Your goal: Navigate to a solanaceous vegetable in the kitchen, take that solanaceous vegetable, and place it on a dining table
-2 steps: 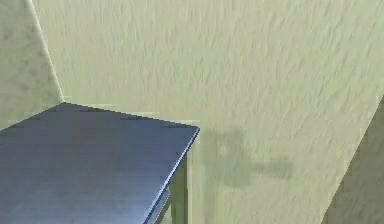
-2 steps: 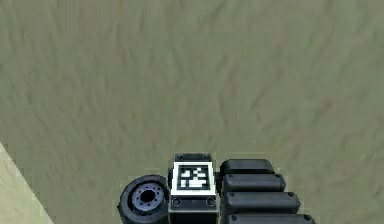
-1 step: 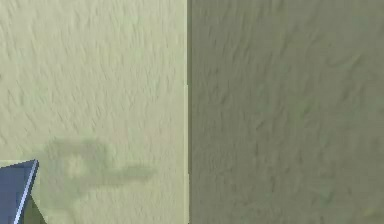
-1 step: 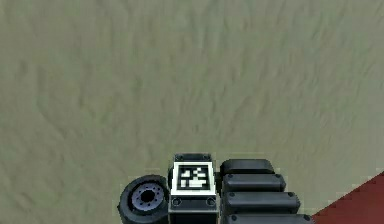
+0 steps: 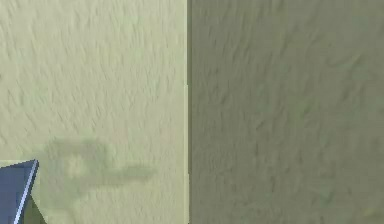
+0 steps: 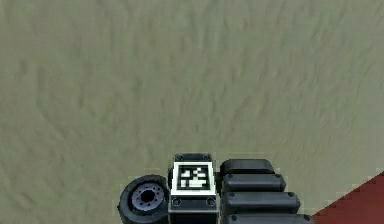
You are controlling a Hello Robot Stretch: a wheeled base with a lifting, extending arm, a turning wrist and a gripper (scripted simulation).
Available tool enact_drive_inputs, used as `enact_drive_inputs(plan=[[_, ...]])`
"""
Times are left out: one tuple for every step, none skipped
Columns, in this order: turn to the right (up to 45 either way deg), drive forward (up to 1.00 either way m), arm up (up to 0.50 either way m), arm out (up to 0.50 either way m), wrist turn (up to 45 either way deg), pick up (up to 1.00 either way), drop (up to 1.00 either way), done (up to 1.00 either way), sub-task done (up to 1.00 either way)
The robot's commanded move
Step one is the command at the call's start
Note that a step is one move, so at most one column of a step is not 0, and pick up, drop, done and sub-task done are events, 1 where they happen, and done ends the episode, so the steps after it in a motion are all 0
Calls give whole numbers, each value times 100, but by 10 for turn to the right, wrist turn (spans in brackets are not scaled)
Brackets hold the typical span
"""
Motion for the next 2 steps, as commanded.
enact_drive_inputs(plan=[[-450,0,0,0,0,0,0,0,0],[-120,0,0,0,0,0,0,0,0]])
